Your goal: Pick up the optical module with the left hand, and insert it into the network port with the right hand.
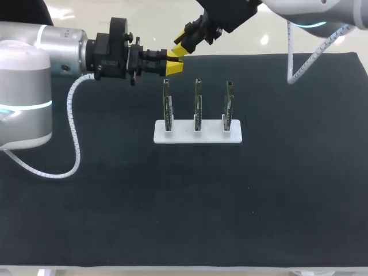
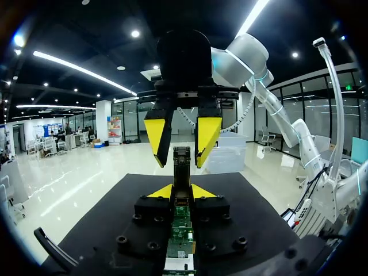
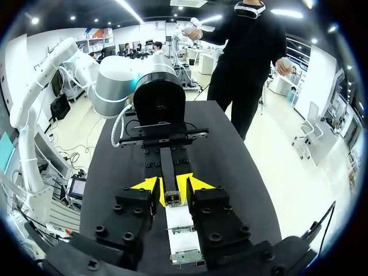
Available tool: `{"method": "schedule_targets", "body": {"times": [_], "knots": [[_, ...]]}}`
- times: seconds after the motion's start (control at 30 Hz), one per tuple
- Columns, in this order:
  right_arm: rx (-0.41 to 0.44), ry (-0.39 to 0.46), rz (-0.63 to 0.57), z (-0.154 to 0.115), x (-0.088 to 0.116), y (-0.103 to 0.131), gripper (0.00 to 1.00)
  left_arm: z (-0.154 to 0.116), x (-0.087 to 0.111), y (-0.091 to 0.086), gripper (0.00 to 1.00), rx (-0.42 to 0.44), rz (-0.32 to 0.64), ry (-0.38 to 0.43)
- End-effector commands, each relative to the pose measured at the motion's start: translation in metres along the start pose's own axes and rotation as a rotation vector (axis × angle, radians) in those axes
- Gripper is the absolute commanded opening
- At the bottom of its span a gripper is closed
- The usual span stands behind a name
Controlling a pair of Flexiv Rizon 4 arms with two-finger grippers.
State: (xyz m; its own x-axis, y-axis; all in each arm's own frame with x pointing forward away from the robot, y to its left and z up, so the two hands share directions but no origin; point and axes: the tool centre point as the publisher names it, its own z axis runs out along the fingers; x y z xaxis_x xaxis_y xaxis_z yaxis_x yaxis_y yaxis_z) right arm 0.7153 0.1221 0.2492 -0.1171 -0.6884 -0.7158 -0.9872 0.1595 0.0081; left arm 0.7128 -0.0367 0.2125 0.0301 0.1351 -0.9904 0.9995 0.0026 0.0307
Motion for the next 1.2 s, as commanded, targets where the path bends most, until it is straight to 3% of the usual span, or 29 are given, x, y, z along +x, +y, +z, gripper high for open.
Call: {"method": "schedule_targets", "body": {"times": [0.03,0.33,0.47,0.6,0.63,0.67,0.7,1.1,1.2], "knots": [[0.0,0.005,0.002,-0.0018,-0.001,0.0003,0.27,0.0001,0.0001,0.0009,0.0,0.002,0.0,0.001],[0.002,0.002,-0.003,-0.0022,0.0035,0.0007,0.19,0.0001,0.0001,0.0009,0.0,0.002,0.0,0.001],[0.005,-0.001,-0.003,-0.0016,0.0038,0.0005,0.0,0.0001,0.0001,0.0009,0.0,0.002,0.0,0.001],[0.005,0.0,0.0,-0.0012,0.0027,0.0012,0.0,0.0001,0.0001,0.0009,0.0,0.002,0.0,0.001],[0.005,0.0,0.001,-0.0012,0.0025,0.0013,0.0,0.0001,0.0001,0.0009,0.05,0.002,0.0,0.001],[0.005,0.0,0.002,-0.0011,0.0023,0.0014,0.0,0.0001,0.0001,0.0009,0.6,0.002,0.0,0.001],[0.005,0.0,0.003,-0.0011,0.0022,0.0014,0.0,0.0001,0.0001,0.0009,1.0,0.002,0.0,0.001],[0.006,0.003,0.003,-0.0012,0.0023,0.0015,0.0,0.0001,0.0001,0.0009,1.0,0.002,0.0,0.001],[0.006,0.003,0.003,-0.0012,0.0025,0.0015,0.0,-0.006,0.0016,0.0015,1.0,-0.008,0.003,0.035]]}}
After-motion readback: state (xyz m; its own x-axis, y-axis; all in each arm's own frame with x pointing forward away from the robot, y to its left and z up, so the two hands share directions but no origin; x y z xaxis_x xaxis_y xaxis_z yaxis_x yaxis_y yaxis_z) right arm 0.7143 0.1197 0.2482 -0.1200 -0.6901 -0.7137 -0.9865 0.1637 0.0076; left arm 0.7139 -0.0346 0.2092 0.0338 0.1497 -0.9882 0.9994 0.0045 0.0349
